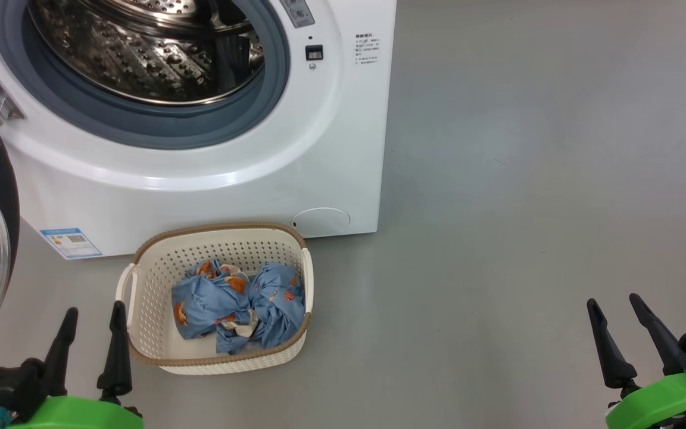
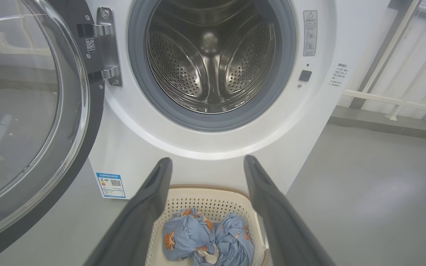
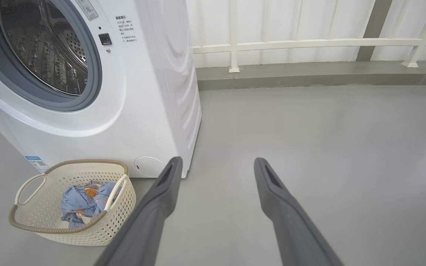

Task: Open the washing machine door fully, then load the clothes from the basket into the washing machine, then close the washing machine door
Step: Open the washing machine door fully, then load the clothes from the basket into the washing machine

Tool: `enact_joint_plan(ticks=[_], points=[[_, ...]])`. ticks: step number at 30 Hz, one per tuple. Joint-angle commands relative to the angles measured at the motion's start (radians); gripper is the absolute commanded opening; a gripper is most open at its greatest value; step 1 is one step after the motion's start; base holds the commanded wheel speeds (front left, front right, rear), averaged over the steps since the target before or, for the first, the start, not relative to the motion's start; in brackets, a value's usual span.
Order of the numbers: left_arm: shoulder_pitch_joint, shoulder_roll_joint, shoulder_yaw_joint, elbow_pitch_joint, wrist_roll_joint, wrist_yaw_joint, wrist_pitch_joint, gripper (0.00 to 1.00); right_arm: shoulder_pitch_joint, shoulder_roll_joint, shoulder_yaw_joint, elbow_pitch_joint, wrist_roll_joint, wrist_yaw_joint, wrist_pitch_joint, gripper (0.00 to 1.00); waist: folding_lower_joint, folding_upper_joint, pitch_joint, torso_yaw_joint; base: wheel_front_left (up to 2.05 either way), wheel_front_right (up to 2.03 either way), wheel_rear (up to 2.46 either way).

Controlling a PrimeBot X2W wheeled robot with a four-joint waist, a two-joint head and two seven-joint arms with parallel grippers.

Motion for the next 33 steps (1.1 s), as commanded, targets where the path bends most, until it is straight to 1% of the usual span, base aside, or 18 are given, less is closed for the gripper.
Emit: enact_joint_plan(ticks=[1, 25, 33], points=[[-0.004, 0.033, 0.029, -0.030, -0.008, -0.002, -0.006, 1.00, 0.002, -0.014, 0.016, -0.025, 0.000, 0.001, -0.013, 1.00, 0.0000, -0.0001, 0.001, 0.000, 0.00, 0.00, 0.00], [-0.017, 0.024, 0.048, -0.020, 0.000, -0.002, -0.006, 1.00, -0.003, -0.012, 0.014, -0.029, -0.003, 0.001, -0.013, 1.00, 0.0000, -0.0001, 0.014, 0.009, 0.00, 0.00, 0.00], [-0.014, 0.027, 0.042, -0.020, -0.003, -0.002, -0.006, 1.00, -0.002, -0.012, 0.020, -0.028, -0.003, 0.001, -0.013, 1.00, 0.0000, -0.0001, 0.008, 0.007, 0.66, -0.71, 0.05]])
